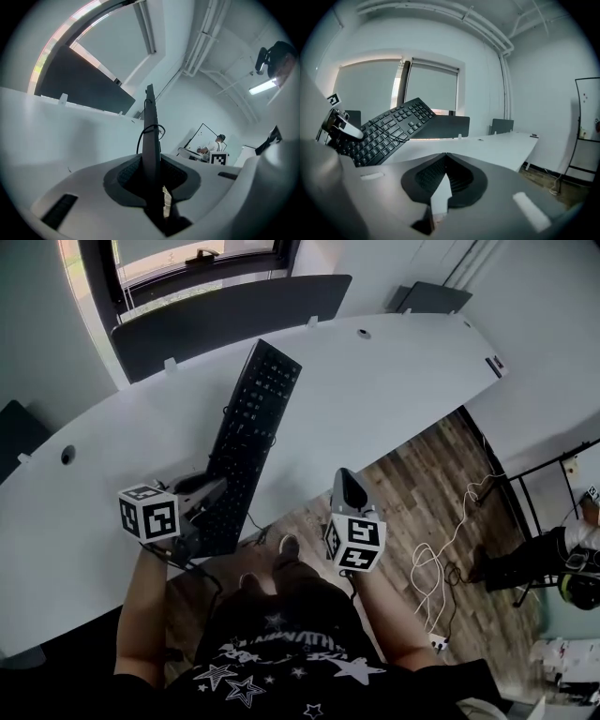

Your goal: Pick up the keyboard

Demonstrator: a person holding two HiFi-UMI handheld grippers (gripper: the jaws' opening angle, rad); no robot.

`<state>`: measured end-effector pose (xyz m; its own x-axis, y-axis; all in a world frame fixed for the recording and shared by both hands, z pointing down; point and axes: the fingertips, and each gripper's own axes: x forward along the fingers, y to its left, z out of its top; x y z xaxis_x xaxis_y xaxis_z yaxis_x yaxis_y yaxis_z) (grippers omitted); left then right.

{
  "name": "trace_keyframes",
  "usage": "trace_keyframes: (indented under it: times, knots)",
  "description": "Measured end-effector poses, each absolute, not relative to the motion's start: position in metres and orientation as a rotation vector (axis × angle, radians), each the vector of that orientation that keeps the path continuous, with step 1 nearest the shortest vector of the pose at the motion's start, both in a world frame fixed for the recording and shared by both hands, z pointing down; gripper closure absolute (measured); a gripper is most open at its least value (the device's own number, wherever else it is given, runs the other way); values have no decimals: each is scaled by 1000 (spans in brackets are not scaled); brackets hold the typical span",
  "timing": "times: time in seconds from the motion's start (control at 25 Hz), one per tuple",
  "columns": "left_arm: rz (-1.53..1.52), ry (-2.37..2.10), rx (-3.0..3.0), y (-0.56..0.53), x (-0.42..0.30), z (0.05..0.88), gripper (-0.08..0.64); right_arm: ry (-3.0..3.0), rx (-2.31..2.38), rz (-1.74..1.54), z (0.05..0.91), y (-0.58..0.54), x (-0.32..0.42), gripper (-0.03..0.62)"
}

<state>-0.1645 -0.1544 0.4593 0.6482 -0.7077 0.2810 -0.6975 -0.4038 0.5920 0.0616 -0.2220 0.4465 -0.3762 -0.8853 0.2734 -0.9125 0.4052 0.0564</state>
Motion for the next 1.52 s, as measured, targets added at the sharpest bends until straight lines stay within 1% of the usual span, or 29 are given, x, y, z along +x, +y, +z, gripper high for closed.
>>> trace_keyframes:
  times: [0.32,0.52,0.68,0.84,0.96,1.28,1.52]
  knots:
    - [-37,-1103,2165,-130,-143,463,472,-2413,1465,169,467,-201,73,589]
    - [-97,-1146,2122,-116,-124,456,472,-2459,1386,242,472,-190,77,589]
    - [-157,-1158,2096,-97,-95,446,472,-2473,1333,269,478,-173,100,589]
    - [-216,-1170,2078,-62,-46,444,472,-2537,1283,283,478,-142,139,589]
    - [-243,-1185,2062,-47,-23,441,472,-2569,1246,298,477,-125,159,589]
    - [-281,-1241,2046,-30,-3,432,472,-2580,1212,308,472,-112,185,589]
    - [-291,-1229,2045,-15,16,429,472,-2607,1174,296,473,-100,189,589]
